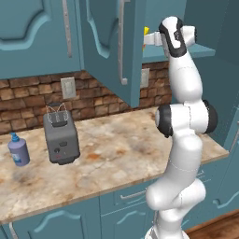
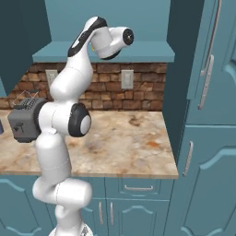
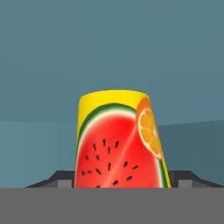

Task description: Move the cup from next to the sink to the open cabinet. Then, move the bowl with the bell pepper to the fridge to clear the area for faucet cleaning.

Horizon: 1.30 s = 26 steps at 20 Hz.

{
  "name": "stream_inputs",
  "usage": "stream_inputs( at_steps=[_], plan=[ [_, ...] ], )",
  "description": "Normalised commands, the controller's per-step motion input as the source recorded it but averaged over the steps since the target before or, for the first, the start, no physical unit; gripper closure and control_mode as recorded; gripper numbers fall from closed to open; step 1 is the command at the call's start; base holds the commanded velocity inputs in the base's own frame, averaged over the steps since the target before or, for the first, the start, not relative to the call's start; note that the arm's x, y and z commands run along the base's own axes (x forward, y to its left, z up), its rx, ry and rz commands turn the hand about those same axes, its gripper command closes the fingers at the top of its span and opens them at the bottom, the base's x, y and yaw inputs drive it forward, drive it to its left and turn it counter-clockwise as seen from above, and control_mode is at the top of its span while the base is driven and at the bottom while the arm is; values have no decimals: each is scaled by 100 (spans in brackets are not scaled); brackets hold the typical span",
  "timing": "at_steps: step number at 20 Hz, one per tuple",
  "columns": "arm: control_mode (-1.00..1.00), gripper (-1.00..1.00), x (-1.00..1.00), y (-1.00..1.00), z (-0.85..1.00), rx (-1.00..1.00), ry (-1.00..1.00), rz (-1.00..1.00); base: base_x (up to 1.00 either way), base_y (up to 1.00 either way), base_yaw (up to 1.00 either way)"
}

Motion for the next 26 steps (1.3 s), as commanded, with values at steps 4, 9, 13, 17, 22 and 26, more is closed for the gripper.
stream_inputs(
  at_steps=[4,9,13,17,22,26],
  plan=[
    [-100,-100,0,5,-2,0,0,0,0,0,0],
    [-100,-100,-5,0,0,0,0,0,0,0,0],
    [-100,-100,-43,0,0,0,-4,0,0,0,0],
    [-100,-100,-47,0,0,0,-5,0,0,0,0],
    [-100,-100,-91,-6,-5,0,-1,-1,0,0,0],
    [-100,-100,-100,-6,-21,0,0,-3,0,0,0]
  ],
)
